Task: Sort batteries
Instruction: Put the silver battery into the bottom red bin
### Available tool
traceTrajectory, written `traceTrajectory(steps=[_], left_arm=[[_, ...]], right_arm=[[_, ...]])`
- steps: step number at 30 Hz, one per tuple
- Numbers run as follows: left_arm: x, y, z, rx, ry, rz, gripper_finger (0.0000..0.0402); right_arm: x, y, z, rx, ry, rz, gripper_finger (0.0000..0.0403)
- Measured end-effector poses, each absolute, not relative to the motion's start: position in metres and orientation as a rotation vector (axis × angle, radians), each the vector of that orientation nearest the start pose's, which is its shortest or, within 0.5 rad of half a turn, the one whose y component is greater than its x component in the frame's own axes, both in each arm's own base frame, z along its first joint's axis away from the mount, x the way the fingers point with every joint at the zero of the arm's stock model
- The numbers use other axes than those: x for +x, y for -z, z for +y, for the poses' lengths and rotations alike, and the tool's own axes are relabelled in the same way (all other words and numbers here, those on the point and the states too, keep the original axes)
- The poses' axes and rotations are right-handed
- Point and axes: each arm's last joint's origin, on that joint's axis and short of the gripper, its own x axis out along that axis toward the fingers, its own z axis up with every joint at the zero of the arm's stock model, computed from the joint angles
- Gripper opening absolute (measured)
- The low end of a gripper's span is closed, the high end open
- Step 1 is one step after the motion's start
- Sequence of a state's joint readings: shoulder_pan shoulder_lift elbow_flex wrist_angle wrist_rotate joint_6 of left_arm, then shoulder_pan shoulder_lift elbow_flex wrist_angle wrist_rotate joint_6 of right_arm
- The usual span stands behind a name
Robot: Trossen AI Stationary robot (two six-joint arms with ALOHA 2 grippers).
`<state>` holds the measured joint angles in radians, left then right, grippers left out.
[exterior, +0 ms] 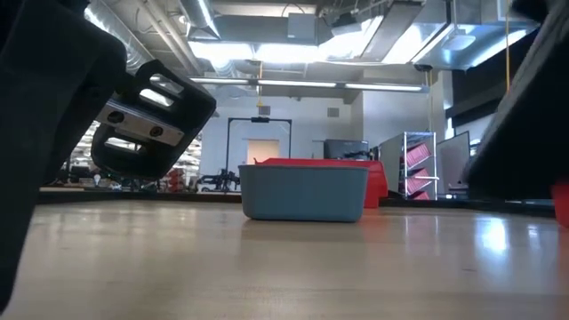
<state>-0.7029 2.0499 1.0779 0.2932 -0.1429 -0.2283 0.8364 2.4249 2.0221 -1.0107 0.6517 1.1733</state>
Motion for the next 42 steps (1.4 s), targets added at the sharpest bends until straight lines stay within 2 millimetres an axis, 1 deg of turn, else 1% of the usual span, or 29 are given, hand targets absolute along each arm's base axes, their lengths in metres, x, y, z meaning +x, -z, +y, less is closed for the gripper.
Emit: traceTrajectory(steps=[3,6,9,12,19,23,27,34,39,42], left_arm=[[0.311,-0.109,-0.259,0.068,0.463,0.683,0.0001],[0.310,-0.108,-0.258,0.070,0.461,0.691,0.0001],[0.310,-0.107,-0.258,0.071,0.456,0.697,0.0001],[0.310,-0.107,-0.258,0.072,0.453,0.697,0.0001],[0.310,-0.107,-0.258,0.075,0.451,0.701,0.0001],[0.310,-0.107,-0.258,0.075,0.451,0.702,0.0001],[0.310,-0.107,-0.258,0.074,0.451,0.702,0.0001],[0.310,-0.107,-0.258,0.075,0.451,0.702,0.0001],[0.310,-0.107,-0.258,0.076,0.451,0.703,0.0001],[0.310,-0.107,-0.258,0.076,0.451,0.703,0.0001]], right_arm=[[0.333,-0.161,0.351,0.098,0.419,0.916,0.0001],[0.334,-0.172,0.364,0.157,0.279,0.993,0.0001],[0.337,-0.170,0.372,0.207,0.134,1.053,0.0001],[0.339,-0.164,0.375,0.212,0.087,1.037,0.0001],[0.350,-0.146,0.368,0.247,0.054,1.009,0.0001],[0.352,-0.138,0.366,0.250,0.039,1.006,0.0001],[0.353,-0.135,0.363,0.261,0.027,1.034,0.0001],[0.355,-0.134,0.356,0.260,0.060,1.063,0.0001],[0.360,-0.130,0.346,0.253,0.078,1.132,0.0001],[0.361,-0.129,0.338,0.198,0.140,1.126,0.0001]])
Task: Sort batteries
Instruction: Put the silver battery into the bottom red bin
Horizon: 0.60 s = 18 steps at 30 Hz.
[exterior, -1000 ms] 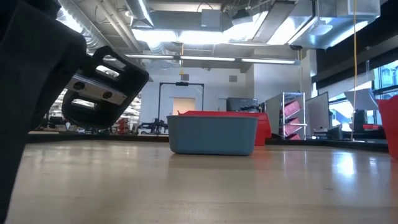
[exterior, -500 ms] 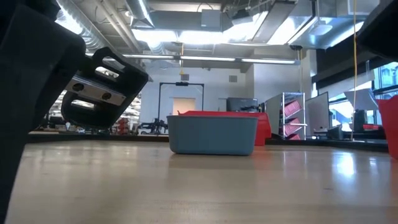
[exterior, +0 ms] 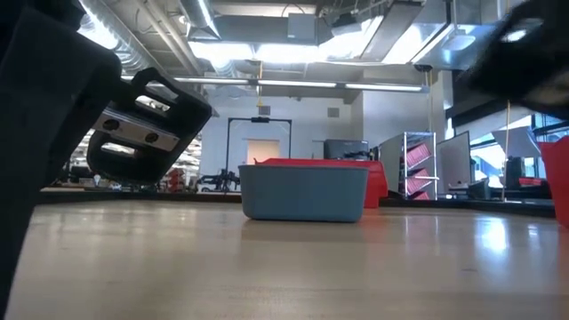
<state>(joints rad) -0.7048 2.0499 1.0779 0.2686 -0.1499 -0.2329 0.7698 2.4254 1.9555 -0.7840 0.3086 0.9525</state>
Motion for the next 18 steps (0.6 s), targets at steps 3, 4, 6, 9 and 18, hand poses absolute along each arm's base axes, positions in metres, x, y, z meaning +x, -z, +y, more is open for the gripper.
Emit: traceTrajectory(steps=[3,4,6,9,18], left_arm=[[0.309,-0.106,-0.258,0.079,0.450,0.709,0.0001],[0.309,-0.106,-0.258,0.079,0.449,0.710,0.0001],[0.307,-0.106,-0.259,0.083,0.444,0.717,0.0001],[0.306,-0.104,-0.258,0.092,0.433,0.733,0.0001],[0.306,-0.104,-0.258,0.083,0.427,0.740,0.0001]], right_arm=[[0.350,-0.138,0.334,0.090,0.314,1.065,0.0001],[0.344,-0.144,0.332,0.041,0.388,1.045,0.0001],[0.338,-0.163,0.338,0.039,0.452,0.963,0.0001],[0.324,-0.193,0.354,0.028,0.360,0.968,0.0001],[0.319,-0.162,0.388,-0.087,0.010,1.018,0.0027]])
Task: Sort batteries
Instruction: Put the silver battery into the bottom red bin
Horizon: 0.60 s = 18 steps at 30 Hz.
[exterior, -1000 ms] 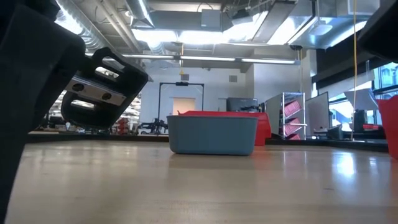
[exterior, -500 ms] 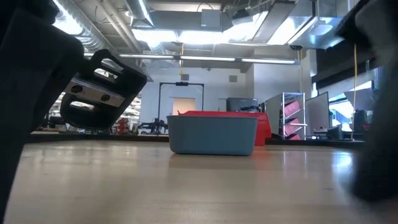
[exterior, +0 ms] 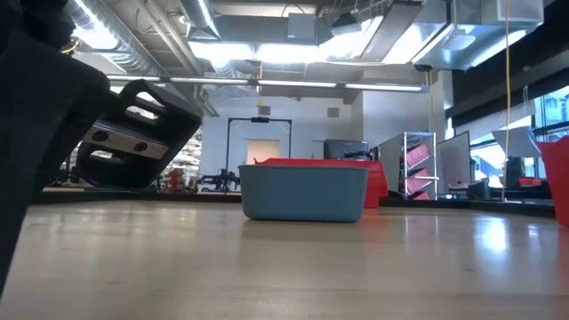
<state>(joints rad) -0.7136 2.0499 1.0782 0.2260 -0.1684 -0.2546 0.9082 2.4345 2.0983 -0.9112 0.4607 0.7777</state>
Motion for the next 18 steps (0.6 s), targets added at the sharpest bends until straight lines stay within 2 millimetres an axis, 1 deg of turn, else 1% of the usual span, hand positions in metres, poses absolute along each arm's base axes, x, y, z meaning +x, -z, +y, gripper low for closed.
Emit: traceTrajectory(steps=[2,7,10,13,18], left_arm=[[0.306,-0.104,-0.258,0.084,0.426,0.741,0.0001],[0.306,-0.104,-0.258,0.084,0.425,0.742,0.0001],[0.306,-0.104,-0.258,0.080,0.423,0.744,0.0001],[0.306,-0.104,-0.258,0.080,0.423,0.745,0.0001],[0.306,-0.104,-0.258,0.078,0.422,0.745,0.0001]], right_arm=[[0.321,-0.152,0.382,-0.095,0.034,1.029,0.0056],[0.332,-0.141,0.376,-0.119,0.010,0.990,0.0141],[0.337,-0.133,0.371,-0.147,0.006,0.996,0.0178],[0.337,-0.130,0.367,-0.158,0.016,0.999,0.0197],[0.336,-0.125,0.365,-0.206,0.003,0.998,0.0200]])
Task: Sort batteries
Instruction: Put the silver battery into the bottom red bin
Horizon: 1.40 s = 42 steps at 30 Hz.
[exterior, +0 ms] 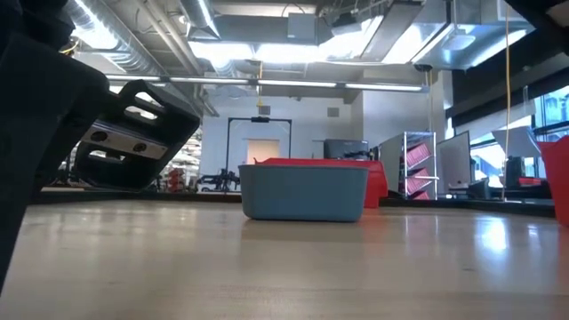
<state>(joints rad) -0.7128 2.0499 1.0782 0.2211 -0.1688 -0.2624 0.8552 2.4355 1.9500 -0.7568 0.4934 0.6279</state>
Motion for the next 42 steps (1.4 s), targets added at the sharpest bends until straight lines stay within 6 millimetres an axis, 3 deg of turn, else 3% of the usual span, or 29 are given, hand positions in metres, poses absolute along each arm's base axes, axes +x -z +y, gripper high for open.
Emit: traceTrajectory(steps=[7,10,14,19,27,37,42], left_arm=[[0.306,-0.104,-0.258,0.078,0.422,0.746,0.0001],[0.305,-0.104,-0.258,0.079,0.422,0.746,0.0001],[0.305,-0.104,-0.258,0.080,0.421,0.747,0.0001],[0.305,-0.104,-0.258,0.080,0.422,0.747,0.0001],[0.305,-0.104,-0.258,0.075,0.421,0.747,0.0001],[0.305,-0.104,-0.258,0.076,0.421,0.747,0.0001],[0.305,-0.104,-0.258,0.079,0.422,0.747,0.0001]], right_arm=[[0.332,-0.121,0.360,-0.270,0.093,0.962,0.0196],[0.327,-0.125,0.351,-0.319,0.226,0.970,0.0195],[0.326,-0.142,0.343,-0.237,0.364,0.975,0.0195],[0.325,-0.144,0.353,-0.189,0.243,1.049,0.0195],[0.339,-0.148,0.367,0.048,0.193,0.934,0.0195],[0.344,-0.119,0.366,0.116,0.262,0.959,0.0195],[0.342,-0.116,0.363,0.132,0.330,0.957,0.0181]])
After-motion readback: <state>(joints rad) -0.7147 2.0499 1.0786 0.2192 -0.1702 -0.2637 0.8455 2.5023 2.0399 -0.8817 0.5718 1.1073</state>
